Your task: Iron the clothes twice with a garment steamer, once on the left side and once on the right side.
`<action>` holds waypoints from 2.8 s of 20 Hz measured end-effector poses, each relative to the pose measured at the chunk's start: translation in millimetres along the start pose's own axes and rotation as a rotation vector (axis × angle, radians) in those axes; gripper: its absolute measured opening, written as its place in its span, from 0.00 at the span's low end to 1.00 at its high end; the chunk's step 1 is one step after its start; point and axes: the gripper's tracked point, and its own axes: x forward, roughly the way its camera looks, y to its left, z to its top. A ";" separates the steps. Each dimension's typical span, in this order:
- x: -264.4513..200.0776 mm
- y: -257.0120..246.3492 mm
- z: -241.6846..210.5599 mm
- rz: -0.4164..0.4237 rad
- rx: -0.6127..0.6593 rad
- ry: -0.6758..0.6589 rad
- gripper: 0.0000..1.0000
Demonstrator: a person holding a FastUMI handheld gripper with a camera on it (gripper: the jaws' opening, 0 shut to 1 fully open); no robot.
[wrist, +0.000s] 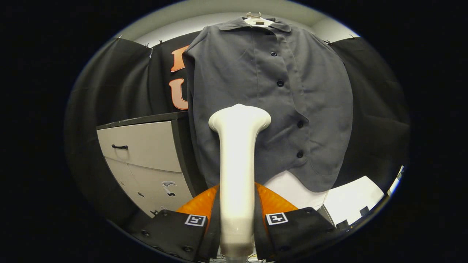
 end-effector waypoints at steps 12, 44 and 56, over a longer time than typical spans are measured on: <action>-44.8 -4.3 29.3 0.038 -0.029 -0.060 0.46; -38.4 -179.7 281.2 -0.111 0.009 -0.348 0.45; -17.2 -172.4 269.9 -0.130 -0.004 -0.321 0.45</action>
